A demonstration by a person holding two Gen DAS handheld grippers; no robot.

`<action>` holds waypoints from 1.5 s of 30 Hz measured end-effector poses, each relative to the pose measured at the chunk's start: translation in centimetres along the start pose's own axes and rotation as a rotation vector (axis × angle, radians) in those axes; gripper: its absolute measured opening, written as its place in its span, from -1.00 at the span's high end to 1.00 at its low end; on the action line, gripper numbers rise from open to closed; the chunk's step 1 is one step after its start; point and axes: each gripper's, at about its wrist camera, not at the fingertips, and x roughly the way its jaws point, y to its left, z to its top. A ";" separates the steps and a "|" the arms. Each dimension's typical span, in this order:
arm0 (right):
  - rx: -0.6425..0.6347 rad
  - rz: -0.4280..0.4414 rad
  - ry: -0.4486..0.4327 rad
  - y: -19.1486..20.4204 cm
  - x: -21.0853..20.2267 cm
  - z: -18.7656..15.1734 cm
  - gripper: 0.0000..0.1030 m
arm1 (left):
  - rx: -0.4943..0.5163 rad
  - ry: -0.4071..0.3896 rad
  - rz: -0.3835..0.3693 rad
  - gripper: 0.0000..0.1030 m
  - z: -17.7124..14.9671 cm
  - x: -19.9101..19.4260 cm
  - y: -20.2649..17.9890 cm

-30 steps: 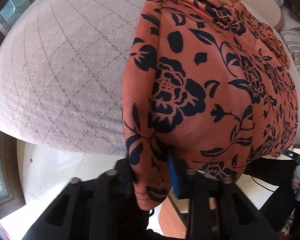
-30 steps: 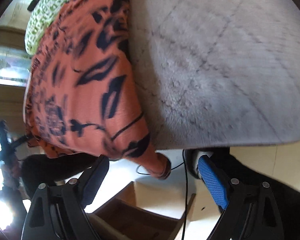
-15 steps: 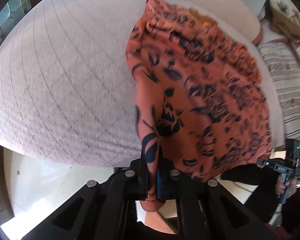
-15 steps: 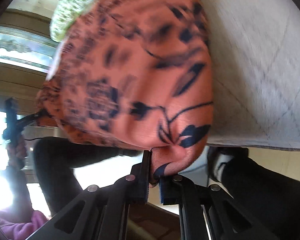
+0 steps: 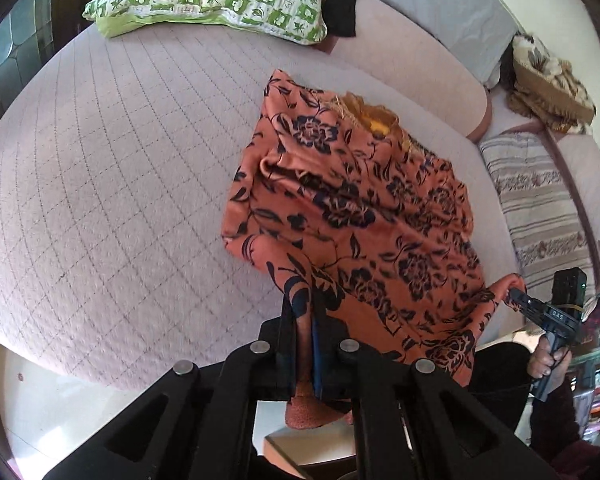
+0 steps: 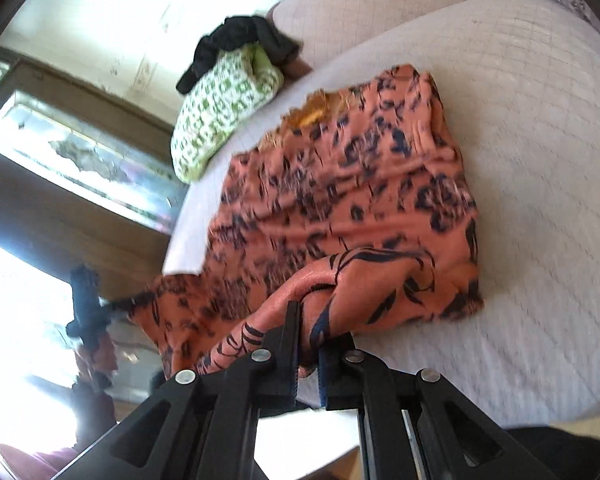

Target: Fold small clothes

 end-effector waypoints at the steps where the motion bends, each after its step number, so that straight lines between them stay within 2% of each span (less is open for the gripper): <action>1: 0.000 0.005 -0.011 0.3 0.1 0.5 0.86 | -0.005 0.000 -0.004 0.89 0.4 -0.1 0.1; 5: 0.004 0.021 -0.072 1.2 0.6 3.6 0.86 | -0.030 -0.006 -0.018 0.89 2.8 0.5 -0.3; 11: 0.067 -0.006 -0.213 -0.7 -0.1 10.6 0.87 | -0.081 -0.029 -0.032 0.89 10.4 1.8 0.6; 15: 0.140 -0.047 -0.313 -4.2 0.8 16.7 0.87 | -0.139 -0.069 -0.036 0.88 17.6 3.8 1.4; 18: 0.252 -0.057 -0.388 -8.0 2.0 20.7 0.81 | -0.217 -0.108 -0.049 0.88 23.2 7.0 2.4; 20: 0.339 -0.068 -0.432 -10.7 3.6 22.7 0.78 | -0.263 -0.140 0.012 0.88 24.9 8.9 3.0; 21: 0.375 -0.077 -0.451 -11.9 4.4 23.2 0.70 | -0.288 -0.167 0.047 0.88 25.3 9.9 3.4; 22: 0.410 -0.080 -0.465 -13.1 5.2 23.4 0.32 | -0.320 -0.200 0.070 0.88 25.3 10.7 3.9; 23: 0.433 -0.086 -0.471 -13.9 5.7 23.3 -0.43 | -0.364 -0.233 0.085 0.88 24.7 11.2 4.4; 24: 0.459 -0.106 -0.475 -14.6 6.2 22.9 -0.71 | -0.401 -0.267 0.084 0.88 23.8 11.2 4.6; 25: 0.470 -0.126 -0.484 -15.0 6.4 22.4 -0.76 | -0.424 -0.308 0.070 0.88 22.8 11.0 4.6; 27: 0.399 -0.136 -0.461 -14.8 6.5 22.2 -0.76 | -0.439 -0.391 0.051 0.86 20.3 10.0 3.6; 29: 0.290 -0.173 -0.453 -13.0 6.1 22.0 -0.73 | -0.406 -0.407 0.089 0.61 17.4 9.6 1.2; 31: 0.196 -0.170 -0.454 -10.5 6.3 21.4 -0.70 | -0.367 -0.373 0.133 0.46 15.5 10.1 -1.5; 32: 0.157 -0.163 -0.434 -9.3 6.7 21.4 -0.60 | -0.355 -0.351 0.151 0.31 14.9 10.5 -2.4; 34: 0.045 -0.177 -0.362 -5.8 8.7 20.8 -0.45 | -0.313 -0.244 0.182 0.14 13.9 12.2 -4.8; 36: -0.042 -0.189 -0.299 -2.7 11.3 19.7 -0.30 | -0.285 -0.206 0.183 0.13 12.7 13.5 -5.9; 38: -0.119 -0.194 -0.219 0.1 14.2 18.4 -0.02 | -0.276 -0.185 0.268 0.12 11.7 14.6 -5.9; 39: -0.145 -0.193 -0.192 1.2 15.6 17.9 0.00 | -0.265 -0.181 0.301 0.12 11.4 15.1 -5.8; 42: -0.199 -0.206 -0.130 3.4 19.6 16.4 0.01 | -0.200 -0.168 0.328 0.10 11.7 15.3 -5.8; 45: -0.212 -0.257 -0.078 4.5 23.8 17.3 0.01 | -0.227 -0.161 0.257 0.10 11.9 14.9 -4.6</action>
